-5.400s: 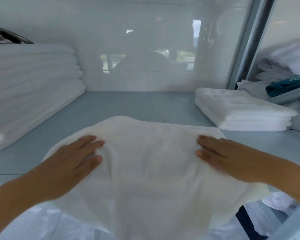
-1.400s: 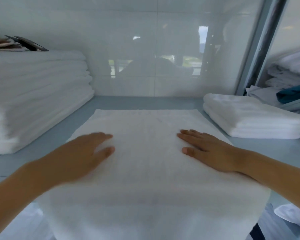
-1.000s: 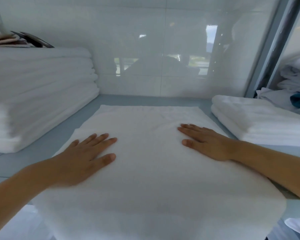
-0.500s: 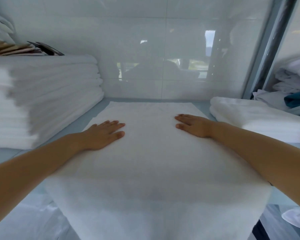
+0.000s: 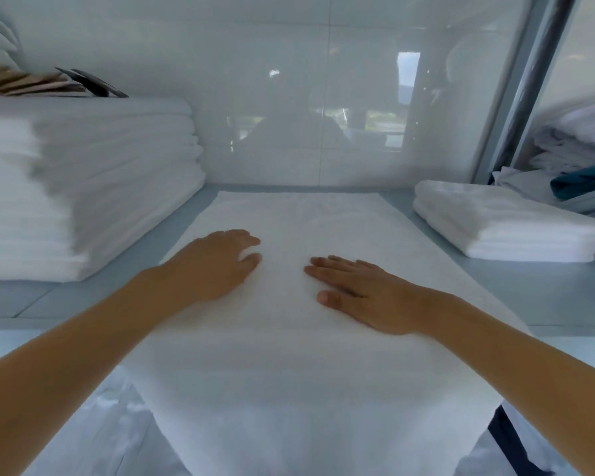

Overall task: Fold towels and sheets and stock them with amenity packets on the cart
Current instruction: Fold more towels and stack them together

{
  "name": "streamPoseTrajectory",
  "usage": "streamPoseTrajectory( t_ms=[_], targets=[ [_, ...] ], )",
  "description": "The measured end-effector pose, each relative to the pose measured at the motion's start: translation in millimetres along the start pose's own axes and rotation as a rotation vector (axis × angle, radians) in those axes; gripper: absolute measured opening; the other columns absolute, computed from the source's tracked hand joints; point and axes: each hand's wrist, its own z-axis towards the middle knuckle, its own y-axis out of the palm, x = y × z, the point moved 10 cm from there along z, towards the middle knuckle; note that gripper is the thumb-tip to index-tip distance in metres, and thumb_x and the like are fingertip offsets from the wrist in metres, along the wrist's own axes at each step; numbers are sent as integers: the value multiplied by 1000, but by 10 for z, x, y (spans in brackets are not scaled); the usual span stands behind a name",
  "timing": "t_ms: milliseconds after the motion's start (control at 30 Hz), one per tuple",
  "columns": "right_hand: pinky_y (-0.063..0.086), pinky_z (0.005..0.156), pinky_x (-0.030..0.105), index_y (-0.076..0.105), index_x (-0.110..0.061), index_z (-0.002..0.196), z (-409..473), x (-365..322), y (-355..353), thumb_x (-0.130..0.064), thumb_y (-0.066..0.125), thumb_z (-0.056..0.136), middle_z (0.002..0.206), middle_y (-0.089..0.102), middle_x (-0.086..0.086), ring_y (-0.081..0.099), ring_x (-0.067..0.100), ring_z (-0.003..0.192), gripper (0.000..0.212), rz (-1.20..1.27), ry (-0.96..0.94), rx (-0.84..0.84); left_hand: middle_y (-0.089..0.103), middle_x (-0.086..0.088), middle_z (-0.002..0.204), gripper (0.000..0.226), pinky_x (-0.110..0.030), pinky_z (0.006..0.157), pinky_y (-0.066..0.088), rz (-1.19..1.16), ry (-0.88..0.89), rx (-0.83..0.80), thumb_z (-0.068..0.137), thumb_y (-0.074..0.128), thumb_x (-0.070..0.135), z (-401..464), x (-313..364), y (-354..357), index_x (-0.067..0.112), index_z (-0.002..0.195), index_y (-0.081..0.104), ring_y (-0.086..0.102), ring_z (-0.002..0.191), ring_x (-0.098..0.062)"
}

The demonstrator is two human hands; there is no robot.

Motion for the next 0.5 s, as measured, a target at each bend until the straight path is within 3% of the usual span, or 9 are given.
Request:
streamPoseTrajectory(
  t_ms=[100, 267, 500],
  targets=[
    [0, 127, 32, 11, -45, 161, 15, 3, 4, -64, 23, 104, 168, 3, -25, -3, -6, 153, 61, -10, 7, 7, 24, 19, 165, 71, -25, 118, 12, -109, 161, -69, 95, 20, 76, -491, 484, 145, 42, 156, 32, 19, 151, -4],
    [0, 127, 30, 13, -49, 160, -80, -47, 15, -66, 26, 103, 166, 4, -30, -3, -12, 150, 60, 24, 9, 31, -5, 22, 168, 79, -34, 127, 3, 46, 211, -90, 89, -4, 77, -903, 559, 291, 44, 160, -3, -6, 155, -1],
    [5, 126, 26, 6, -51, 159, -338, -198, 33, -79, 22, 97, 166, 2, -31, -4, -14, 149, 70, -95, -51, 117, -6, 21, 168, 81, -41, 127, 11, 116, 177, 2, 86, -16, 77, -1108, 307, 272, 44, 159, -7, -3, 156, -5]
  ],
)
